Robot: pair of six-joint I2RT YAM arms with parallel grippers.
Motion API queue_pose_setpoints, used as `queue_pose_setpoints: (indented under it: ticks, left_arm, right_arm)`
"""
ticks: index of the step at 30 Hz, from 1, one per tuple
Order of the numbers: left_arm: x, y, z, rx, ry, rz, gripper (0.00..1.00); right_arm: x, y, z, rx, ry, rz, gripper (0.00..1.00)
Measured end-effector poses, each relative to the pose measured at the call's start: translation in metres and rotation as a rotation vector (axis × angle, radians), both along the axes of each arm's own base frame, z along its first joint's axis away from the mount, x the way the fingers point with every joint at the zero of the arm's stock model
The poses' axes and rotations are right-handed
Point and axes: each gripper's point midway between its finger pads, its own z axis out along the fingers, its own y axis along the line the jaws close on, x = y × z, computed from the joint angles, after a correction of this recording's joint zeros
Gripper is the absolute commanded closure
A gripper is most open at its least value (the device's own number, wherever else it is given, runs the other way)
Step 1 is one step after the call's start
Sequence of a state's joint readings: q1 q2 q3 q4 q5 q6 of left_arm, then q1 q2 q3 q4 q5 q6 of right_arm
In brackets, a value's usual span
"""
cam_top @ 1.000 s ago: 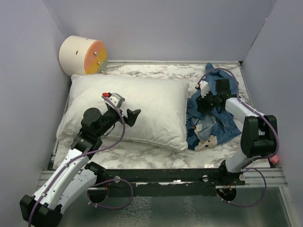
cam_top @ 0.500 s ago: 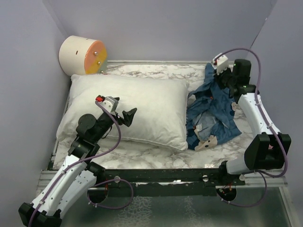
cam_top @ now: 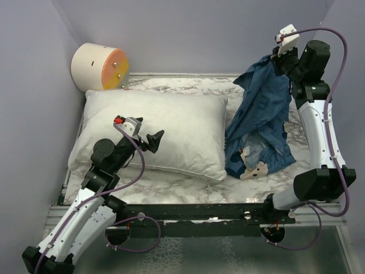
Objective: Put the pillow into the pillowcase
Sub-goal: Adjust the pillowcase at the center of the board.
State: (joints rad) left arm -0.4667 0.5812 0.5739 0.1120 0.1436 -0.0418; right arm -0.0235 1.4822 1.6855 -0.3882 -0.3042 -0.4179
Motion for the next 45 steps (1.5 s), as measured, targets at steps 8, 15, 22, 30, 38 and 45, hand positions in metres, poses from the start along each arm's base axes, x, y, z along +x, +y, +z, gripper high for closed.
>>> queue_pose_setpoints:
  ticks: [8, 15, 22, 30, 38, 45]
  left_arm:
    - [0.001, 0.000, -0.001, 0.002, 0.003, 0.001, 0.02]
    - [0.003, 0.000, -0.004, 0.007, 0.014, 0.003, 0.03]
    - [0.004, 0.000, -0.005, 0.009, 0.017, 0.008, 0.03]
    - [0.005, 0.001, -0.005, 0.009, 0.017, 0.009, 0.03]
    - [0.005, 0.002, -0.006, 0.009, 0.018, 0.013, 0.03]
    - [0.006, 0.000, -0.008, 0.013, 0.024, 0.008, 0.03]
  right_arm:
    - [0.007, 0.002, 0.009, 0.059, -0.033, -0.007, 0.99]
    - [0.005, 0.002, 0.048, 0.097, -0.126, -0.013, 0.99]
    - [-0.003, -0.010, 0.127, 0.119, -0.339, -0.077, 0.88]
    - [0.077, -0.049, 0.086, 0.104, -0.303, -0.288, 0.15]
    - [0.098, -0.034, -0.048, 0.063, 0.058, -0.201, 0.00]
    - [-0.012, 0.039, -0.037, -0.061, 0.093, 0.283, 0.02]
